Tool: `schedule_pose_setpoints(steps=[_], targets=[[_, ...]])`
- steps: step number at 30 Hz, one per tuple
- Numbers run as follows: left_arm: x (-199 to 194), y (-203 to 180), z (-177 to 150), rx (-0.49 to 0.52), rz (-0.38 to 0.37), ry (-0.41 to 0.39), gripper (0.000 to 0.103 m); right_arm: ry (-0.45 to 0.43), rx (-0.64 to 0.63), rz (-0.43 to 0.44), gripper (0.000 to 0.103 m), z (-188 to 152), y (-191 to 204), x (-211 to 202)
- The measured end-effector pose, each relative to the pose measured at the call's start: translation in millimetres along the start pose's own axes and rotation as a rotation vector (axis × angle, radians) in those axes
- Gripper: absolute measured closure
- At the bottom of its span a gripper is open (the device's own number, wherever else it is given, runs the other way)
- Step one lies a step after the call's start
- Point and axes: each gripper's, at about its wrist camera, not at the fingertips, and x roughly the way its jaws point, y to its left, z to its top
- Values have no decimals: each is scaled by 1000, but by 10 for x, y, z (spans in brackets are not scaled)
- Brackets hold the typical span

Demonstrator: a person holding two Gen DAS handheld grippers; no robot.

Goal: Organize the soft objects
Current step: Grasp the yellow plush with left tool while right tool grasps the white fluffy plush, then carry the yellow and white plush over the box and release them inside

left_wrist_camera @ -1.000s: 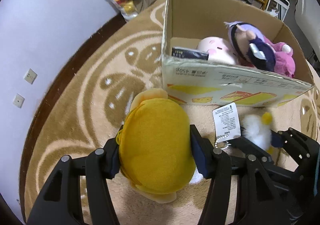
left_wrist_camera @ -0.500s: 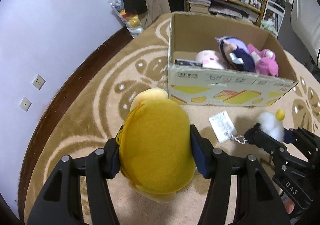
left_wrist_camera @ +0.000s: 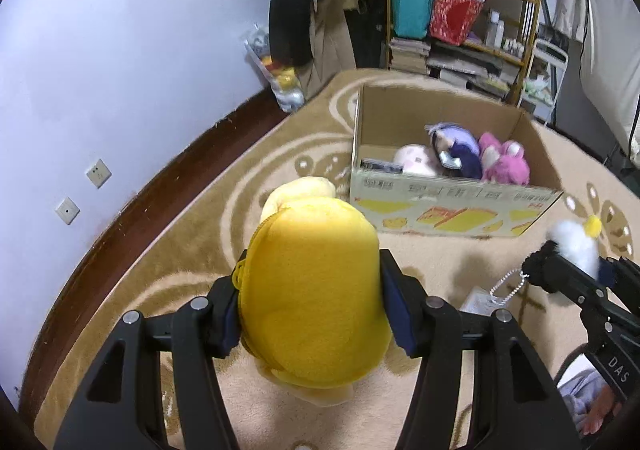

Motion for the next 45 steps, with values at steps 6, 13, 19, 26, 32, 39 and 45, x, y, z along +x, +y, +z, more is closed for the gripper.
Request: schedule_pose_setpoints(steps=[6,13,19,26,32,39,45], targets=[[-260,9,119,-11,-34,-73,45,-75,-7,-18,69,190,55,-252],[-443,-79,334,18,-34,-147,45,-176,-35,-25,69,544,115,-503],[-398,-175,618,40,-39,-183,45,-206,-67,-30,69,904,58,-514],[-145,-329,1035,70,-34,-229,45,-206,-126,-58,69,1211,-50,-329],[102,-421,1220,80,-42,-257,45,-184,-138,-70,69,1339,-206,-72],[450,-445,1211,58,-84,-242,44,-135,-145,-81,68,1259,-384,263],[769,-548,1131,82,-93,-186,43,-73,-101,-71,68,1086,-561,591]])
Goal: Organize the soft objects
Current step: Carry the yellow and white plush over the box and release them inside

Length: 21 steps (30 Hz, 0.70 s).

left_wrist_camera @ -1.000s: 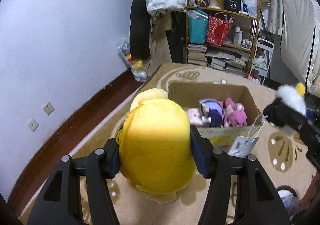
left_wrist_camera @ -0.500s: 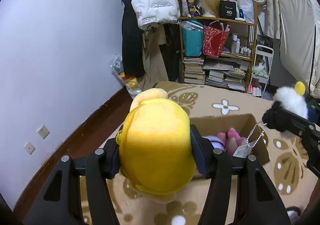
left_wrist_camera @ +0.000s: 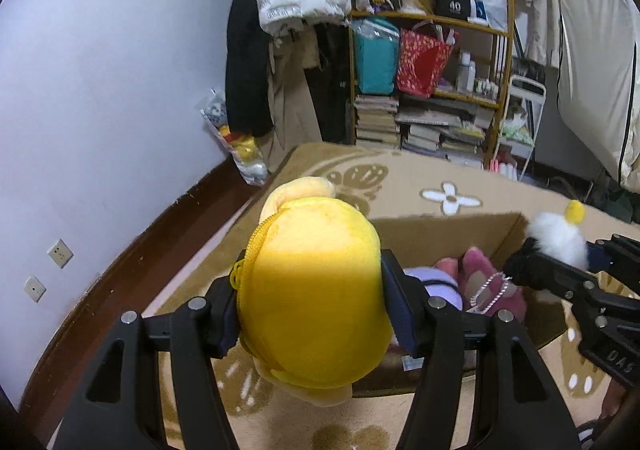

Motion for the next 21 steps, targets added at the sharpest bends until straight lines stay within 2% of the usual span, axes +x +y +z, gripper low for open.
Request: schedule_pose_setpoints(steps=[2,10,14,16,17,19,21], targets=[[95,-34,-45,17,-24,22,42,26,-1,-5,67,-59,-12,109],[274,-64,-158,18,-10,53,37,44,30,23,64,-142,-56,271],[310,-32,-178,6,-5,68,30,50,50,16,62,-172,-95,313],[303,-29,-184,6,4,71,24,59,54,11,59,-186,-105,320],[291,-28,-186,6,13,69,16,59,52,11,57,-186,-104,317],[249,-27,-179,3,33,54,5,56,52,9,49,-185,-102,301],[197,-34,-175,9,39,34,4,50,63,-1,37,-188,-112,272]])
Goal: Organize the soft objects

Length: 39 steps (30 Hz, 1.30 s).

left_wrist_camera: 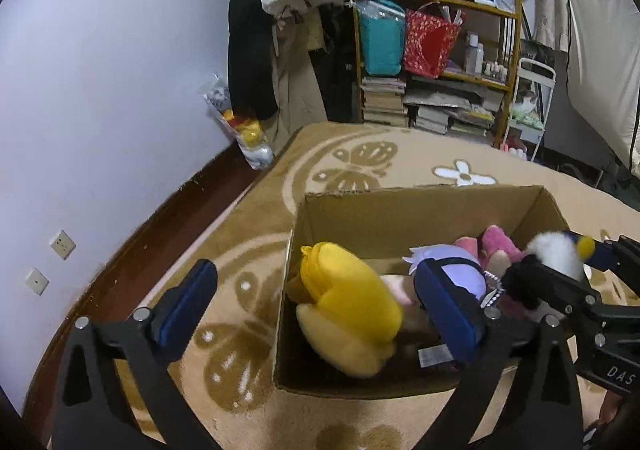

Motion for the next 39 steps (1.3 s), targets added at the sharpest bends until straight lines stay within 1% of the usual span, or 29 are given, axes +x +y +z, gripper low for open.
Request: schedule_pose_setpoints(steps=[2,3,4,6,10,11,15,20,26,31,36,39], targets=[[-23,-4,5,10,1,7,3,-1,11,4,33,8,-17,-23],[-33,-2,9,13,6,9,3,-2,15,4,27,3,-21,-41],[-48,3,6,15,13,10,2,-6,22,-2,24,3,-30,-65],[-97,25,-5,15,10,14,1,-21,40,-7,13,4,-49,-122],[-231,97,7,-7,7,7,1,-29,63,-12,6,17,-84,-225],[-273,118,9,-13,11,-1,1,-33,68,-15,0,19,-86,-258],[-484,229,12,-51,33,-39,0,-55,93,-5,0,27,-98,-392],[-698,352,32,-76,57,-63,0,-74,117,4,0,47,-93,-595],[-1046,397,66,-48,76,-110,0,-115,110,-3,0,94,-45,-902],[-1376,375,39,-47,63,-160,0,-169,121,-2,0,63,-55,-1208],[-1656,357,-58,-26,77,-206,0,-202,136,1,0,3,-58,-1439],[-1784,378,-117,-32,69,-214,0,-222,144,6,0,-60,-41,-1569]])
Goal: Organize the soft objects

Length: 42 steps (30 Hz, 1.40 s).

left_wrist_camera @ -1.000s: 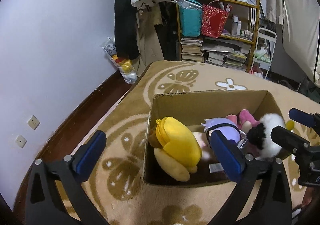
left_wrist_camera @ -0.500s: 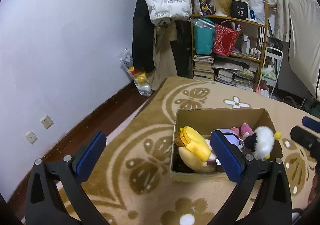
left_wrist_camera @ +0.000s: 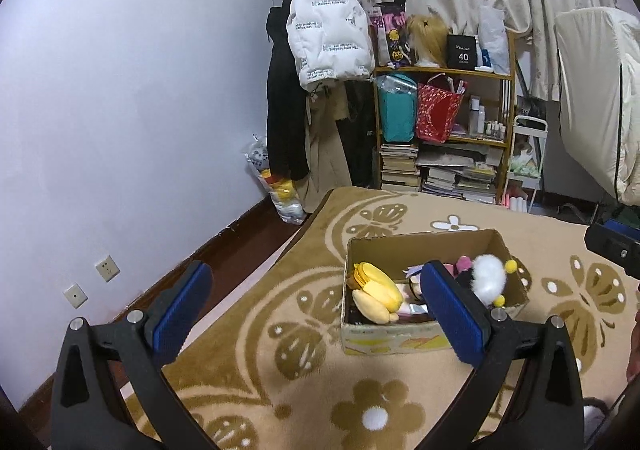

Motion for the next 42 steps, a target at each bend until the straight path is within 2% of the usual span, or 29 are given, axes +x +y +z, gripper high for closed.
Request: schedule_pose_setpoints(steps=[10,15,19,26,31,34,42], targets=[[-431,29,-150,6,-4,-32,0,-38,-45,10,0,-165,181,-398],[-554,28,-304,12,-1,-35,0,-55,-78,-15,0,-309,292,-552],[-657,18,-418,11,-3,-45,0,-42,-78,-13,0,-425,310,-599],[-787,51,-524,-22,-16,-69,0,-70,-92,-1,0,-563,365,-695],[-872,58,-549,-29,21,-110,0,-60,-82,-9,0,-657,372,-684],[-839,52,-565,-27,-1,-92,0,-50,-83,-21,0,-705,376,-673],[-752,-68,-678,36,5,-55,0,-43,-66,-29,0,-755,300,-656]])
